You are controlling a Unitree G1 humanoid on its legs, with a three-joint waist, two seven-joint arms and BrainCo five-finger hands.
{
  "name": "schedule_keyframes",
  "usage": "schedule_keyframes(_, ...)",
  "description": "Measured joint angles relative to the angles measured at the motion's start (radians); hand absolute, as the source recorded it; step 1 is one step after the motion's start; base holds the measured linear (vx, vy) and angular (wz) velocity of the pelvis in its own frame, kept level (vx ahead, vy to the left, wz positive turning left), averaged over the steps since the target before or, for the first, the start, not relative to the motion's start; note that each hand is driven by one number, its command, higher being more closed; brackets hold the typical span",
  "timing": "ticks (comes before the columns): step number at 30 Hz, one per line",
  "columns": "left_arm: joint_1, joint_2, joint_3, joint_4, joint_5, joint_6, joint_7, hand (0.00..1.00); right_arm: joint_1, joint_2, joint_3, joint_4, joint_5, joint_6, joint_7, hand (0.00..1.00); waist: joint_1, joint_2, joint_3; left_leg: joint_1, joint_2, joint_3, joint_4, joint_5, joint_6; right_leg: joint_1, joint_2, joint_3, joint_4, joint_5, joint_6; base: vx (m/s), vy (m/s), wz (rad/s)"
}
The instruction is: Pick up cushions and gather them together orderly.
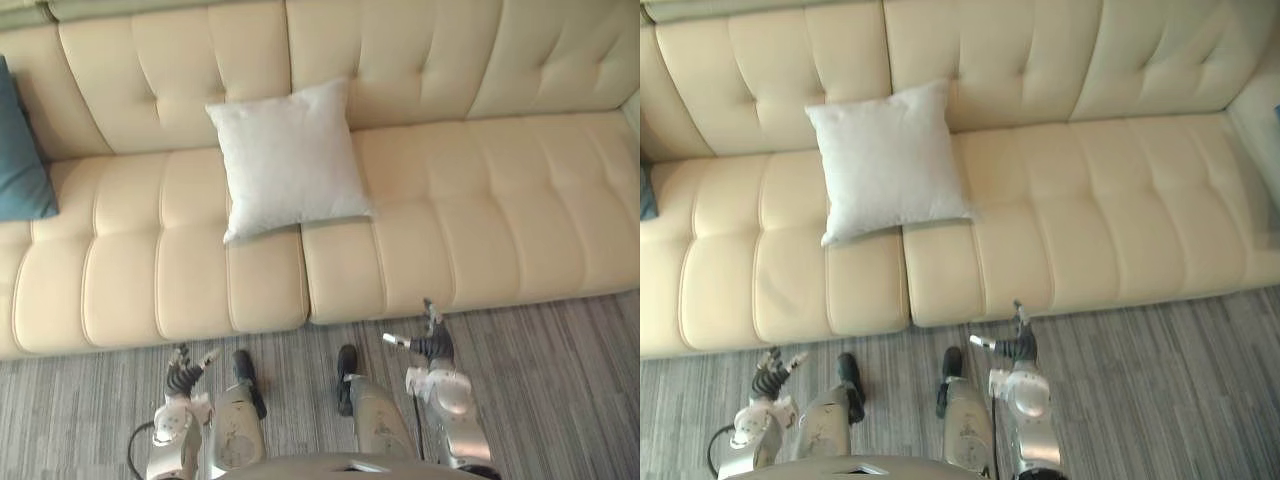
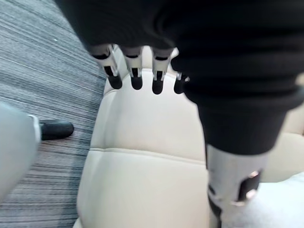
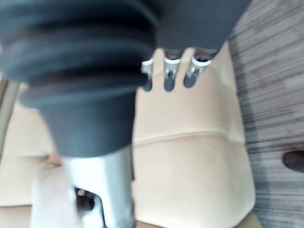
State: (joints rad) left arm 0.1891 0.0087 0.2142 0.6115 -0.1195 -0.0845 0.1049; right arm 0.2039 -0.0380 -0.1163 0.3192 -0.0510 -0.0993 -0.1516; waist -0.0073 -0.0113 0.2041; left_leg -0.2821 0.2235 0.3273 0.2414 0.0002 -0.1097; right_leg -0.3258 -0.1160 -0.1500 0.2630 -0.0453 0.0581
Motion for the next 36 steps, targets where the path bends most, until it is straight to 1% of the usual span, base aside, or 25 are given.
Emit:
schedule_keyframes(4,-0.007,0.001,-0.022,0.106,0.065,0.003,-0.005,0.00,0.006,0.035,-0.045,0.138,-0.028,0.018,0.000,0.00,-0.001,-0.012,-0.031,0.056,-0.002,-0.001,0.033,-0.030,-0.002,0.078,-0.007,0.003,-0.031,0.014,0.009,0.01,0.055,-0.02)
schedule_keyframes(6,-0.024,0.003,-0.025,0.130,0.084,0.004,-0.004,0.00,-0.001,0.039,-0.047,0.179,-0.035,0.024,0.000,0.00,0.001,-0.019,-0.039,0.053,-0.001,0.000,0.060,-0.045,0.002,0.089,-0.007,0.006,-0.042,0.032,0.025,-0.02,0.059,-0.05)
schedule_keyframes(9,-0.040,0.004,-0.020,0.139,0.084,0.005,-0.002,0.00,-0.015,0.038,-0.054,0.220,-0.035,0.038,-0.001,0.00,0.005,-0.024,-0.053,0.049,0.003,0.006,0.088,-0.062,0.030,0.117,-0.011,0.005,-0.090,0.041,0.046,-0.06,0.066,-0.13)
schedule_keyframes(10,-0.040,-0.001,-0.011,0.141,0.083,0.003,0.005,0.00,-0.036,0.038,-0.053,0.254,-0.035,0.041,-0.001,0.00,0.018,-0.007,-0.058,0.076,0.025,0.034,0.044,-0.042,0.047,0.112,-0.036,-0.058,0.018,-0.008,0.006,-0.07,0.064,-0.25)
schedule_keyframes(11,-0.040,0.001,-0.007,0.144,0.083,0.004,0.006,0.00,-0.044,0.040,-0.052,0.264,-0.035,0.043,-0.001,0.00,0.019,-0.004,-0.057,0.082,0.029,0.035,0.043,-0.040,0.048,0.091,-0.047,-0.069,0.121,-0.028,-0.010,-0.06,-0.005,-0.19)
schedule_keyframes(13,-0.022,0.025,0.011,0.148,0.082,0.013,0.023,0.00,-0.054,0.059,-0.052,0.334,-0.034,0.044,-0.001,0.00,0.021,-0.044,-0.083,0.108,0.021,0.036,0.043,-0.035,0.046,0.081,-0.127,-0.080,0.527,-0.074,-0.009,-0.05,-0.098,0.04)
schedule_keyframes(14,-0.017,0.033,0.012,0.147,0.082,0.015,0.023,0.00,-0.054,0.063,-0.052,0.346,-0.034,0.047,0.000,0.00,0.022,-0.059,-0.092,0.111,0.015,0.035,0.045,-0.032,0.041,0.086,-0.140,-0.074,0.554,-0.062,-0.008,-0.04,-0.168,0.01)
schedule_keyframes(15,-0.018,0.043,0.024,0.150,0.082,0.021,0.023,0.00,-0.056,0.064,-0.054,0.372,-0.034,0.048,-0.001,0.00,0.027,-0.085,-0.113,0.109,0.005,0.022,0.041,-0.025,0.028,0.085,-0.129,-0.072,0.543,-0.067,0.013,-0.07,-0.108,-0.14)
schedule_keyframes(16,-0.028,0.029,0.028,0.192,0.081,0.027,0.023,0.00,-0.081,0.053,-0.055,0.405,-0.033,0.051,-0.002,0.00,0.039,-0.061,-0.129,0.112,-0.024,-0.050,-0.028,-0.016,0.018,0.104,-0.086,-0.058,0.452,-0.060,0.032,-0.09,-0.047,-0.25)
schedule_keyframes(17,-0.031,0.017,0.029,0.207,0.081,0.030,0.023,0.00,-0.096,0.034,-0.057,0.417,-0.033,0.054,-0.002,0.00,0.043,-0.044,-0.135,0.112,-0.030,-0.085,-0.065,-0.006,0.026,0.133,-0.059,-0.050,0.407,-0.083,0.038,-0.17,0.002,-0.39)
schedule_keyframes(18,-0.028,0.000,0.034,0.210,0.081,0.032,0.027,0.00,-0.117,0.024,-0.056,0.432,-0.033,0.055,-0.003,0.00,0.050,-0.041,-0.136,0.107,-0.041,-0.094,-0.110,0.067,0.032,0.154,-0.052,-0.025,0.355,-0.146,0.033,-0.13,-0.061,-0.24)
schedule_keyframes(19,-0.046,0.014,0.040,0.225,0.080,0.032,0.037,0.00,-0.136,0.027,-0.052,0.456,-0.031,0.057,-0.003,0.00,0.042,-0.074,-0.148,0.082,-0.070,-0.077,-0.113,0.094,0.030,0.177,-0.059,-0.021,0.245,-0.214,0.033,-0.12,-0.114,-0.20)
schedule_keyframes(20,-0.057,0.016,0.040,0.229,0.077,0.033,0.041,0.00,-0.137,0.025,-0.052,0.463,-0.030,0.058,-0.003,0.00,0.047,-0.077,-0.150,0.070,-0.070,-0.075,-0.112,0.098,0.028,0.189,-0.053,-0.023,0.188,-0.229,0.032,-0.12,-0.136,-0.23)
schedule_keyframes(21,-0.081,0.003,0.034,0.241,0.066,0.033,0.047,0.00,-0.170,0.005,-0.053,0.480,-0.024,0.057,-0.004,0.00,0.063,-0.026,-0.131,0.045,-0.033,-0.083,-0.111,0.112,0.022,0.227,-0.006,-0.030,0.061,-0.189,0.032,-0.12,-0.078,-0.31)
schedule_keyframes(23,-0.093,-0.014,0.010,0.242,0.060,0.031,0.055,0.00,-0.189,-0.015,-0.054,0.483,-0.020,0.058,-0.005,0.00,0.062,0.022,-0.112,0.043,-0.010,-0.088,-0.140,0.137,0.024,0.243,0.037,-0.027,-0.017,-0.134,0.026,-0.20,-0.029,-0.23)
schedule_keyframes(25,-0.094,-0.023,-0.021,0.248,0.055,0.032,0.063,0.00,-0.175,-0.022,-0.062,0.488,-0.014,0.059,-0.006,0.00,0.056,0.051,-0.107,0.067,-0.006,-0.080,-0.187,0.157,0.015,0.241,0.046,-0.024,-0.032,-0.117,0.022,-0.22,-0.002,-0.18)
schedule_keyframes(26,-0.092,-0.024,-0.030,0.265,0.055,0.032,0.063,0.00,-0.164,-0.021,-0.076,0.490,-0.014,0.061,-0.008,0.00,0.052,0.049,-0.104,0.072,-0.009,-0.080,-0.196,0.156,0.010,0.234,0.046,-0.017,-0.031,-0.112,0.019,-0.13,0.016,-0.21)
schedule_keyframes(27,-0.091,-0.023,-0.034,0.268,0.056,0.032,0.063,0.00,-0.161,-0.020,-0.083,0.491,-0.014,0.063,-0.009,0.00,0.050,0.051,-0.105,0.072,-0.010,-0.082,-0.195,0.145,-0.004,0.231,0.042,-0.011,-0.031,-0.110,0.017,-0.10,0.079,-0.35)
schedule_keyframes(28,-0.092,-0.013,-0.037,0.267,0.064,0.031,0.062,0.00,-0.153,-0.009,-0.102,0.491,-0.012,0.062,-0.012,0.00,0.048,0.019,-0.090,0.065,-0.034,-0.094,-0.147,0.093,-0.006,0.213,0.013,0.021,-0.028,-0.109,0.007,-0.06,0.092,-0.41)
schedule_keyframes(29,-0.091,-0.008,-0.036,0.269,0.064,0.031,0.062,0.00,-0.154,-0.009,-0.106,0.494,-0.012,0.062,-0.012,0.00,0.049,0.014,-0.086,0.056,-0.045,-0.111,-0.089,0.082,0.007,0.206,0.006,0.039,-0.023,-0.108,0.006,-0.06,0.140,-0.93)
schedule_keyframes(30,-0.088,-0.009,-0.022,0.282,0.065,0.031,0.062,0.00,-0.155,-0.015,-0.129,0.493,-0.003,0.059,-0.012,0.00,0.048,0.012,-0.086,0.058,-0.076,-0.160,0.042,-0.029,0.032,0.183,-0.002,0.097,-0.005,-0.105,0.014,-0.04,0.138,-1.07)
schedule_keyframes(31,-0.077,-0.012,-0.018,0.286,0.064,0.031,0.062,0.00,-0.154,-0.020,-0.137,0.494,0.007,0.059,-0.012,0.00,0.048,0.022,-0.086,0.072,-0.078,-0.172,0.056,-0.093,0.007,0.175,0.007,0.132,0.002,-0.105,0.022,-0.04,0.148,-1.10)
schedule_keyframes(33,-0.078,-0.015,-0.016,0.296,0.065,0.031,0.061,0.00,-0.142,-0.022,-0.143,0.495,0.007,0.060,-0.011,0.00,0.041,0.025,-0.092,0.084,-0.104,-0.164,0.082,-0.157,-0.008,0.163,0.007,0.199,0.000,-0.102,0.030,-0.03,0.159,-1.01)
schedule_keyframes(34,-0.078,-0.014,-0.011,0.301,0.065,0.030,0.057,0.00,-0.126,-0.014,-0.144,0.495,0.007,0.060,-0.009,0.00,0.040,0.017,-0.093,0.089,-0.128,-0.178,0.098,-0.195,-0.011,0.150,0.007,0.251,-0.012,-0.093,0.026,-0.01,0.176,-1.17)
schedule_keyframes(36,-0.080,-0.007,-0.011,0.314,0.071,0.031,0.054,0.00,-0.114,0.002,-0.147,0.514,0.007,0.063,-0.009,0.00,0.028,0.012,-0.098,0.097,-0.155,-0.201,0.096,-0.214,0.006,0.143,0.013,0.303,-0.046,-0.070,0.015,0.03,0.150,-0.95)
